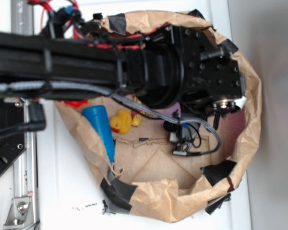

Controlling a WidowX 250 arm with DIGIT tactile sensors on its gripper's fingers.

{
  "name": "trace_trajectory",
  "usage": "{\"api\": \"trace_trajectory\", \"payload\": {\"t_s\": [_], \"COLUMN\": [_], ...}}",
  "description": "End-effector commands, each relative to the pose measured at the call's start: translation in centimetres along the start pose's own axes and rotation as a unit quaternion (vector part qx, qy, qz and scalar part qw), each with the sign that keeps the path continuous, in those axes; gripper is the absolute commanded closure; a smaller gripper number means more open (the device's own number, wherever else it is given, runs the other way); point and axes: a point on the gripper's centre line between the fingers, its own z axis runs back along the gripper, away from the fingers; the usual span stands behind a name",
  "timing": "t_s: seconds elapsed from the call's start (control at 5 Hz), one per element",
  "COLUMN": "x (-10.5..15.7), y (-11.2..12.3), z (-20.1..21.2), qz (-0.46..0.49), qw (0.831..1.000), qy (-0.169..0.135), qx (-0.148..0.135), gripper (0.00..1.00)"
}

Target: Grab the yellow duck.

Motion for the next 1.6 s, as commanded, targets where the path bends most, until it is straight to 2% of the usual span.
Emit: {"api": "trace_trajectory", "payload": {"t_s": [0.0, 0.2, 0.6, 0.8, 1.0, 1.4], "x": [-3.2, -4.3, -6.3, -7.4, -8.6, -8.6], "y": [-4.4, -3.1, -0.9, -0.4, -0.2, -0.3], "z": [1.5, 3.1, 5.5, 5.3, 4.3, 2.8], "qz": [-0.040, -0.004, 0.144, 0.173, 0.186, 0.172], "qw": [0.999, 0.999, 0.989, 0.985, 0.982, 0.985], "qy": [-0.019, -0.033, -0.032, -0.014, 0.014, 0.003], "qx": [0.021, 0.011, 0.019, 0.018, 0.038, 0.030], "gripper": [0.00, 0.00, 0.00, 0.00, 0.00, 0.00]}}
